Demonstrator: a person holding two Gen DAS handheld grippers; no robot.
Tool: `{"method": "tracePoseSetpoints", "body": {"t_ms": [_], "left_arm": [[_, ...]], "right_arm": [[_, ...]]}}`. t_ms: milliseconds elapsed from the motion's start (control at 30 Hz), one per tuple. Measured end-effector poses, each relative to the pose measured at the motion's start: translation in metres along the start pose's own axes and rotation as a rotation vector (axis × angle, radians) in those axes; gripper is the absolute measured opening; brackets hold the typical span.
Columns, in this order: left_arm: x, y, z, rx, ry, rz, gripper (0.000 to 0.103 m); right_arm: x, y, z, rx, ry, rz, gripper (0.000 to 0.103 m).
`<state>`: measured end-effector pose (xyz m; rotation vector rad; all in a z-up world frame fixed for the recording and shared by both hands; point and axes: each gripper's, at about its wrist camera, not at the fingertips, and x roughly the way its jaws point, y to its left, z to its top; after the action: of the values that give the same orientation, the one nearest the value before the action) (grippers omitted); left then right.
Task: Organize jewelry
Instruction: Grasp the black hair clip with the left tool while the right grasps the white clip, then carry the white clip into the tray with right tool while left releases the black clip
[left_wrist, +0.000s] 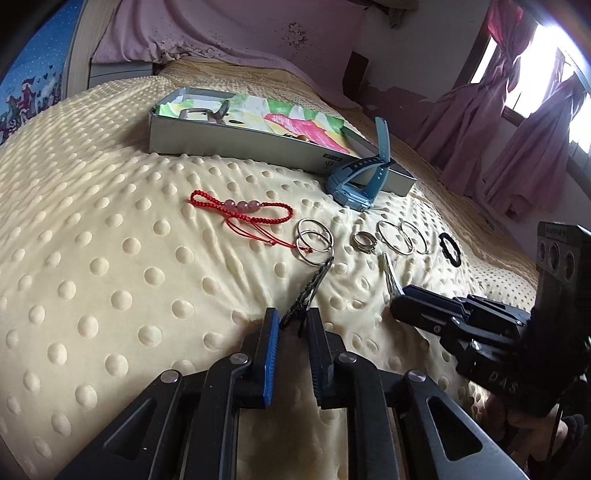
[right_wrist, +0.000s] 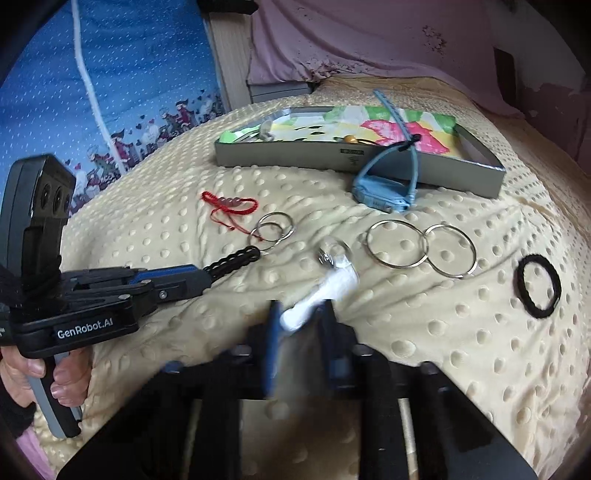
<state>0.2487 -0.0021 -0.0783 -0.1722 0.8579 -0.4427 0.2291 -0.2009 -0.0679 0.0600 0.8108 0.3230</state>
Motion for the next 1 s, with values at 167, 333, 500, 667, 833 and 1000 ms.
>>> {"method": "tracePoseSetpoints", "body": {"t_ms": [167, 333, 500, 667, 833, 1000], "left_arm": [[0.004, -0.009, 0.001, 0.059, 0.016, 0.016, 0.014], [0.006, -0.01, 0.001, 0.07, 0.023, 0.02, 0.014], [0.001, -0.014, 0.0, 0.086, -0.002, 0.032, 0.013], [-0.01, -0.028, -0.002, 0.135, -0.053, 0.023, 0.013], [-0.021, -0.039, 0.0, 0.148, -0.12, 0.011, 0.013], [-0.024, -0.044, 0.026, 0.103, -0.204, 0.006, 0.013]], "right_arm": [[0.002, -0.004, -0.001, 0.025, -0.002, 0.007, 0.015], [0.001, -0.005, -0.002, 0.03, -0.009, 0.007, 0.015], [-0.004, -0.001, -0.003, 0.019, -0.031, -0.004, 0.015], [-0.017, 0.006, -0.004, -0.019, -0.087, -0.013, 0.015], [-0.031, 0.003, 0.0, -0.019, -0.154, -0.024, 0.015], [-0.04, -0.007, 0.016, -0.036, -0.207, -0.053, 0.015]]}}
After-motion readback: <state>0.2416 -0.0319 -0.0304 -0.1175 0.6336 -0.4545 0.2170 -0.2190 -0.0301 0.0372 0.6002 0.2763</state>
